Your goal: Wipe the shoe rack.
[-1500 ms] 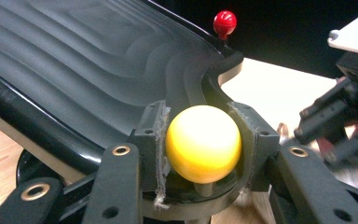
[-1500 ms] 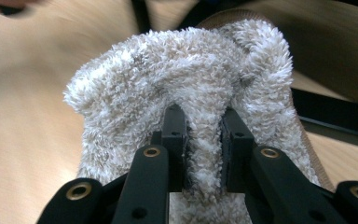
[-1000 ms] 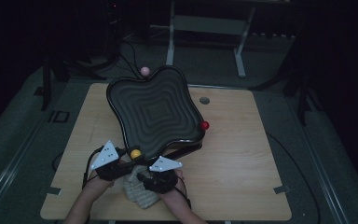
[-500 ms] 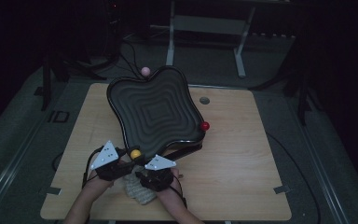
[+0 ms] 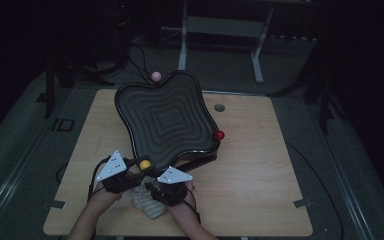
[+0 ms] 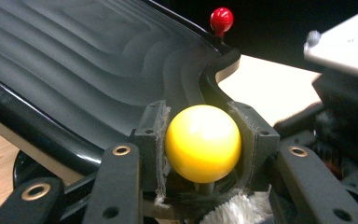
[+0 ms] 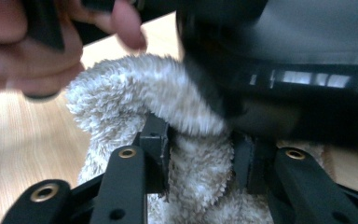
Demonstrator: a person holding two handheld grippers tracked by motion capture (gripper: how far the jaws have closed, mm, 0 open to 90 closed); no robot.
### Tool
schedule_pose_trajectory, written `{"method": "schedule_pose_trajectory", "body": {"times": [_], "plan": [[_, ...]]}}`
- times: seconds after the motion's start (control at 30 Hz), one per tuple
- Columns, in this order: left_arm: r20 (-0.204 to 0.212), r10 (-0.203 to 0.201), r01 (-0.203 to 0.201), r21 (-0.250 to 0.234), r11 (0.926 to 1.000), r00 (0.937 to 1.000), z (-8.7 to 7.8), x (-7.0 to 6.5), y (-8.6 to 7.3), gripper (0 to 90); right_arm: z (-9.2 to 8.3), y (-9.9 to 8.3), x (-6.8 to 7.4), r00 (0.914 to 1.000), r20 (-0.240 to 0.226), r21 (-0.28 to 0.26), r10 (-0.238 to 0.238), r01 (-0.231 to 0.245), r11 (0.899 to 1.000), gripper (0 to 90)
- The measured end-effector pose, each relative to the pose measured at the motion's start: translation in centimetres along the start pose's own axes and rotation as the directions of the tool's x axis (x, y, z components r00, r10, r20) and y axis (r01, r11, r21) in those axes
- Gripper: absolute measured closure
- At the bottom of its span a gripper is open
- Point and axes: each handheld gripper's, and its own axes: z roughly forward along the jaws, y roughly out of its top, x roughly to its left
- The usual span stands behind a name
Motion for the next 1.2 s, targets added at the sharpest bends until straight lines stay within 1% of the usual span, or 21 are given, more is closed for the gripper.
{"method": "schedule_pose_trajectory", "body": {"times": [0.1, 0.2, 0.27, 0.3, 0.33, 0.37, 0.4, 0.43, 0.47, 0.5, 0.6, 0.63, 0.7, 0.8, 0.87, 0.93, 0.97, 1.03, 1.07, 1.1, 1.2], "plan": [[-0.004, -0.003, 0.003, 0.0, 1.0, 1.0, 0.0, 0.1, 0.0, 58.7, 0.6, 0.0, -0.2, 1.0, 0.0, -0.001, 0.009, -0.009, 1.0, 62.0], [-0.004, -0.001, 0.001, 0.005, 1.0, 1.0, 0.0, 0.2, 0.0, 58.7, 1.0, -0.1, -0.4, 0.9999, -0.003, 0.013, -0.011, 0.011, 1.0, 64.4], [-0.005, -0.002, 0.002, 0.006, 1.0, 1.0, 0.0, 0.1, 0.0, 58.6, 1.0, -0.2, -0.4, 0.9999, -0.004, 0.02, -0.011, 0.011, 1.0, 64.9], [-0.004, 0.001, -0.001, 0.009, 1.0, 1.0, -0.1, 0.2, 0.1, 58.6, 1.2, -0.3, -0.3, 0.9999, 0.001, 0.04, -0.015, 0.015, 0.999, 65.2], [-0.005, 0.001, -0.001, 0.011, 0.9999, 1.0, 0.0, 0.1, 0.1, 58.6, 1.7, -1.3, -0.4, 0.9997, 0.005, 0.072, -0.022, 0.021, 0.997, 66.1], [-0.003, 0.004, -0.003, 0.013, 0.9999, 1.0, 0.0, 0.1, 0.1, 58.6, 1.6, -1.4, -0.3, 0.9995, 0.012, 0.065, -0.028, 0.027, 0.998, 66.5], [-0.001, 0.002, -0.002, 0.012, 0.9999, 1.0, -0.1, 0.1, 0.1, 58.6, 1.5, -1.4, -0.1, 0.999, 0.021, 0.07, -0.039, 0.037, 0.997, 66.4], [0.0, 0.002, -0.002, 0.011, 0.9999, 1.0, 0.0, 0.1, 0.1, 58.6, 1.4, -1.3, -0.1, 0.9992, 0.021, 0.071, -0.035, 0.034, 0.997, 65.6], [0.001, 0.004, -0.004, 0.012, 0.9999, 1.0, -0.1, 0.1, 0.1, 58.6, 1.2, -1.2, -0.2, 0.9995, 0.013, 0.066, -0.028, 0.027, 0.997, 64.4], [0.003, 0.006, -0.006, 0.013, 0.9999, 1.0, -0.1, 0.1, 0.1, 58.6, 1.0, -1.1, -0.2, 0.9998, 0.003, 0.049, -0.02, 0.02, 0.999, 62.7], [0.005, 0.011, -0.011, 0.016, 0.9998, 0.9999, -0.1, 0.1, 0.2, 58.6, 0.4, -0.2, -0.1, 0.9993, -0.01, 0.003, -0.036, 0.036, 0.999, 58.6], [0.003, 0.011, -0.011, 0.016, 0.9998, 0.9999, -0.1, 0.1, 0.1, 58.6, 0.4, 0.1, -0.1, 0.999, -0.012, 0.008, -0.043, 0.043, 0.999, 58.3], [0.002, 0.01, -0.01, 0.015, 0.9998, 0.9999, -0.1, 0.2, 0.1, 58.7, 0.7, 0.1, -0.3, 0.9983, -0.015, 0.007, -0.057, 0.057, 0.998, 60.4], [-0.003, 0.003, -0.003, 0.015, 0.9999, 1.0, -0.1, 0.2, 0.1, 58.6, 1.1, -0.1, -0.2, 0.9978, 0.001, 0.013, -0.066, 0.066, 0.998, 63.8], [-0.006, 0.001, -0.001, 0.011, 0.9999, 1.0, -0.1, 0.2, 0.1, 58.6, 1.4, -0.3, -0.3, 0.9973, 0.001, 0.034, -0.073, 0.073, 0.997, 64.7], [-0.004, -0.001, 0.001, 0.013, 0.9999, 1.0, -0.1, 0.3, 0.1, 58.6, 2.0, -0.9, -0.5, 0.9965, -0.003, 0.094, -0.084, 0.084, 0.992, 65.6], [-0.007, 0.0, 0.001, 0.01, 1.0, 1.0, -0.1, 0.2, 0.1, 58.5, 1.9, -1.2, -0.4, 0.9964, 0.0, 0.084, -0.085, 0.085, 0.993, 66.2], [-0.001, -0.006, 0.006, 0.001, 1.0, 1.0, -0.1, 0.3, 0.0, 58.6, 1.7, -1.1, -0.3, 0.9954, 0.008, 0.1, -0.095, 0.094, 0.991, 67.6], [0.003, -0.008, 0.008, 0.0, 1.0, 1.0, -0.1, 0.4, 0.0, 58.6, 1.5, -1.0, -0.3, 0.9953, 0.008, 0.112, -0.097, 0.095, 0.989, 69.5], [0.006, -0.008, 0.008, 0.003, 1.0, 0.9999, -0.1, 0.4, 0.0, 58.5, 1.3, -1.0, -0.3, 0.9941, 0.005, 0.122, -0.109, 0.107, 0.987, 72.0], [0.013, -0.011, 0.011, 0.002, 0.9999, 0.9998, -0.1, 0.5, 0.0, 58.6, 0.0, -1.1, -0.8, 0.9952, -0.01, 0.137, -0.097, 0.098, 0.986, 74.1]]}}
